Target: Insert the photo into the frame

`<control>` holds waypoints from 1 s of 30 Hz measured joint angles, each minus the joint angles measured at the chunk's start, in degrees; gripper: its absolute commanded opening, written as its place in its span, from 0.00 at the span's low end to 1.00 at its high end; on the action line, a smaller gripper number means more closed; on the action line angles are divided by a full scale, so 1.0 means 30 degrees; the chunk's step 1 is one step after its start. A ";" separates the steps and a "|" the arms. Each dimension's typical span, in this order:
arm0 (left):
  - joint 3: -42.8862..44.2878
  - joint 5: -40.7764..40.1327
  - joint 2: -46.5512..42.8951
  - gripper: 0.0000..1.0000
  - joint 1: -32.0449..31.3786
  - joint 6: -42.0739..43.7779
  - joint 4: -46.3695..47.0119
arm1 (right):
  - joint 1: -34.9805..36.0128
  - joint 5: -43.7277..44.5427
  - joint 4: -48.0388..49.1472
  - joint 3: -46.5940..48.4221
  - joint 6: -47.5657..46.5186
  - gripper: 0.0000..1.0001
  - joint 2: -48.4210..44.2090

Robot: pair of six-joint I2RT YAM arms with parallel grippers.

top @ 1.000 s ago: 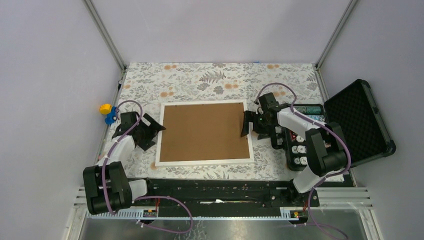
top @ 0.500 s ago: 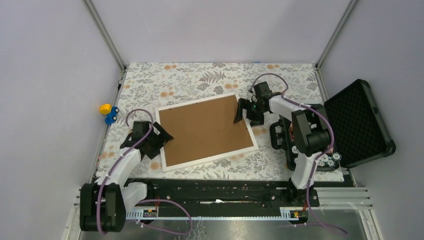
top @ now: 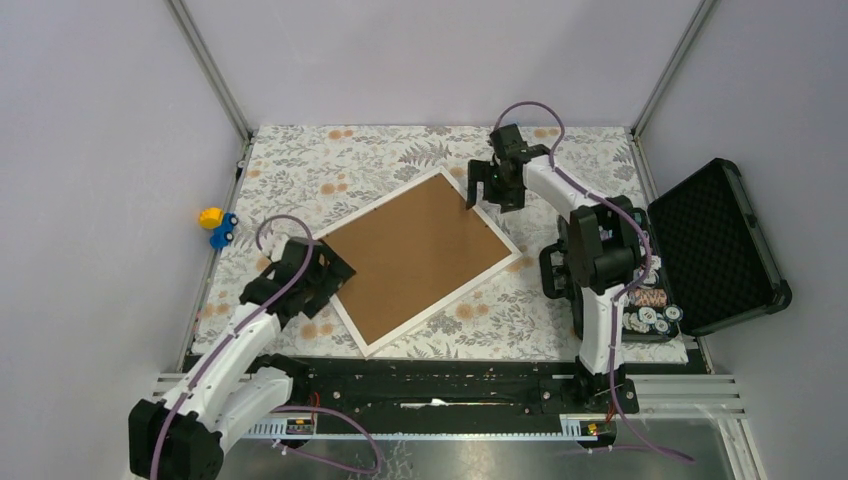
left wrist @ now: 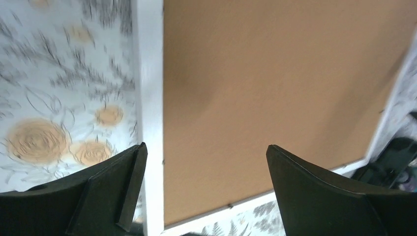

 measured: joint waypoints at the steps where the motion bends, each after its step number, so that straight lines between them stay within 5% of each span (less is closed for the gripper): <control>1: 0.0685 -0.0765 -0.0080 0.99 0.0007 0.0160 -0.0219 | 0.0051 0.0561 -0.0306 -0.0138 -0.0007 1.00 -0.0459; 6: 0.4109 -0.3308 0.1246 0.99 0.0328 0.2637 0.0102 | 0.0051 0.1144 0.0240 -0.5115 0.0408 1.00 -0.5639; 13: 0.8247 -0.0015 0.8021 0.99 0.3075 0.7672 0.3847 | 0.0029 -0.2295 0.3592 -1.3639 0.1887 1.00 -1.1774; 22: 1.3544 0.5151 1.8251 0.99 0.4459 1.0644 0.5982 | 0.0029 -0.4466 0.6054 -1.6706 0.3206 1.00 -1.1970; 30: 1.7908 0.6200 2.2090 0.99 0.4663 1.2036 0.5217 | -0.0044 -0.5100 0.7963 -1.6939 0.4255 1.00 -1.1329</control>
